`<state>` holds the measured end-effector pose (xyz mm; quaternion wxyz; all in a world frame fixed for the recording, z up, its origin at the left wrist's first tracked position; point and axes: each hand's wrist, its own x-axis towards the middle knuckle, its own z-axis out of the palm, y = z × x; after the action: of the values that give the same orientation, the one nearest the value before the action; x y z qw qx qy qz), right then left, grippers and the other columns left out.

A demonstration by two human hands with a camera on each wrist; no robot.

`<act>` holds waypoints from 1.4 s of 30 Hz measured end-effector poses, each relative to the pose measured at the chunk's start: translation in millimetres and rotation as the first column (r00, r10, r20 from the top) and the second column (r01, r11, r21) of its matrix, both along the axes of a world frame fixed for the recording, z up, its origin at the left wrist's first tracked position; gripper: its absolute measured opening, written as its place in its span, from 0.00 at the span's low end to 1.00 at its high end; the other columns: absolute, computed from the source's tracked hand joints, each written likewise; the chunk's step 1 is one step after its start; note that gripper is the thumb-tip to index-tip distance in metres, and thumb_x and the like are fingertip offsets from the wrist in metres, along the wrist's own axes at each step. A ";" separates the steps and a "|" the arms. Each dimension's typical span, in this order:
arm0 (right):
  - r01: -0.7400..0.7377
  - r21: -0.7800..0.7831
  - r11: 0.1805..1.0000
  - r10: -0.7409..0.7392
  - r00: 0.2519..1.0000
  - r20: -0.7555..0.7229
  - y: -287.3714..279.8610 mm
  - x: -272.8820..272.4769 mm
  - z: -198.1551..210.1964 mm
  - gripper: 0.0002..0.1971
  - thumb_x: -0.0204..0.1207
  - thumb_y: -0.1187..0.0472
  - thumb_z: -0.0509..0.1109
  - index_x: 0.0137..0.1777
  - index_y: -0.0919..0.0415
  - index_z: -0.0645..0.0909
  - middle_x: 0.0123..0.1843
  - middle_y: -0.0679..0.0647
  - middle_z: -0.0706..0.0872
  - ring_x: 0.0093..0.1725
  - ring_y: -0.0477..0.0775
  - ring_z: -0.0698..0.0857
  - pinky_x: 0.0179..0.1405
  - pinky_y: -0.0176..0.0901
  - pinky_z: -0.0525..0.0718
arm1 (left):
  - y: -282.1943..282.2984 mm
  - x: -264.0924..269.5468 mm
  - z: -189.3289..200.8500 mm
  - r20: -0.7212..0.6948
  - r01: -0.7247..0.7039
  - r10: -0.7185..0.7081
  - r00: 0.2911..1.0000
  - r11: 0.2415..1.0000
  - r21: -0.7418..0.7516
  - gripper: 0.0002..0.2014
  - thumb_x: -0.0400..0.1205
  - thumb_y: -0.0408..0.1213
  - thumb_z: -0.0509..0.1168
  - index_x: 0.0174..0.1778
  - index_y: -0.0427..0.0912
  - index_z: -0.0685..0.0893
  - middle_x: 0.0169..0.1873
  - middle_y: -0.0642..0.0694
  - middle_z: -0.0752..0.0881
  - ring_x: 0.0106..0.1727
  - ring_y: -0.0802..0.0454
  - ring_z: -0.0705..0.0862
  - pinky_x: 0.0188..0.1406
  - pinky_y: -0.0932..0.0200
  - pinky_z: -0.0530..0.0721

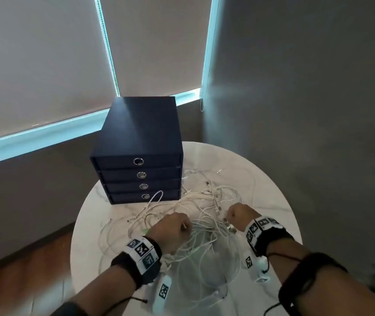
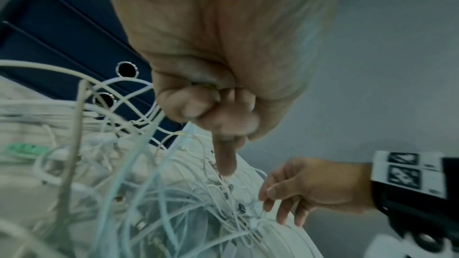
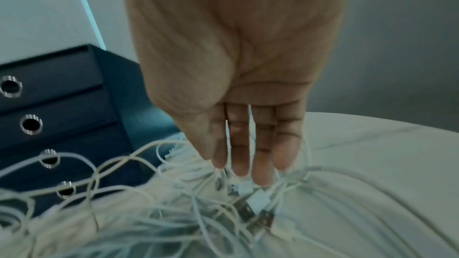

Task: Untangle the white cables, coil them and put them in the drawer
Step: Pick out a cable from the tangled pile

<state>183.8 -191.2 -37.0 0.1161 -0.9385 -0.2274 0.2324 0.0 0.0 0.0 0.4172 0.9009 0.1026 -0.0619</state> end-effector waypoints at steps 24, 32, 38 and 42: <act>-0.030 0.471 0.881 0.019 0.999 0.028 10.2 9.3 103.9 0.07 0.69 0.66 0.79 0.36 0.53 0.86 0.30 0.50 0.88 0.28 0.48 0.83 0.33 0.40 0.82 | -23.4 31.5 0.2 0.233 -0.108 0.171 0.957 0.960 -0.259 0.18 0.84 0.43 0.67 0.69 0.57 0.77 0.64 0.56 0.82 0.57 0.63 0.83 0.50 0.63 0.84; -0.100 0.826 0.555 0.204 0.979 -0.018 46.2 -30.3 240.4 0.11 0.71 0.78 0.75 0.40 0.61 0.82 0.26 0.53 0.81 0.21 0.47 0.79 0.23 0.38 0.81 | -50.2 68.7 83.5 0.510 0.206 0.192 0.839 0.756 -0.622 0.07 0.86 0.36 0.60 0.51 0.36 0.80 0.42 0.43 0.89 0.44 0.51 0.89 0.50 0.57 0.84; 0.022 0.996 0.088 -0.117 0.993 -0.011 30.2 -12.0 311.6 0.07 0.81 0.72 0.65 0.49 0.60 0.73 0.28 0.50 0.84 0.27 0.53 0.88 0.26 0.43 0.84 | -44.7 43.2 30.2 0.383 0.081 0.102 0.918 0.898 -0.432 0.15 0.91 0.38 0.54 0.44 0.37 0.80 0.34 0.45 0.87 0.39 0.50 0.88 0.48 0.53 0.86; -0.074 0.977 -0.200 -0.310 0.951 0.009 -5.9 16.9 355.6 0.03 0.83 0.66 0.60 0.51 0.58 0.69 0.28 0.49 0.81 0.23 0.52 0.82 0.22 0.39 0.80 | -5.4 25.3 -38.5 0.248 -0.027 0.104 0.963 0.955 -0.296 0.16 0.88 0.47 0.56 0.38 0.46 0.82 0.35 0.54 0.89 0.41 0.56 0.88 0.51 0.48 0.84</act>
<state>200.7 -197.1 318.6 0.7872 -0.5433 -0.2449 -0.1588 25.3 -5.4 -38.5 0.5564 0.8263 0.0665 0.0566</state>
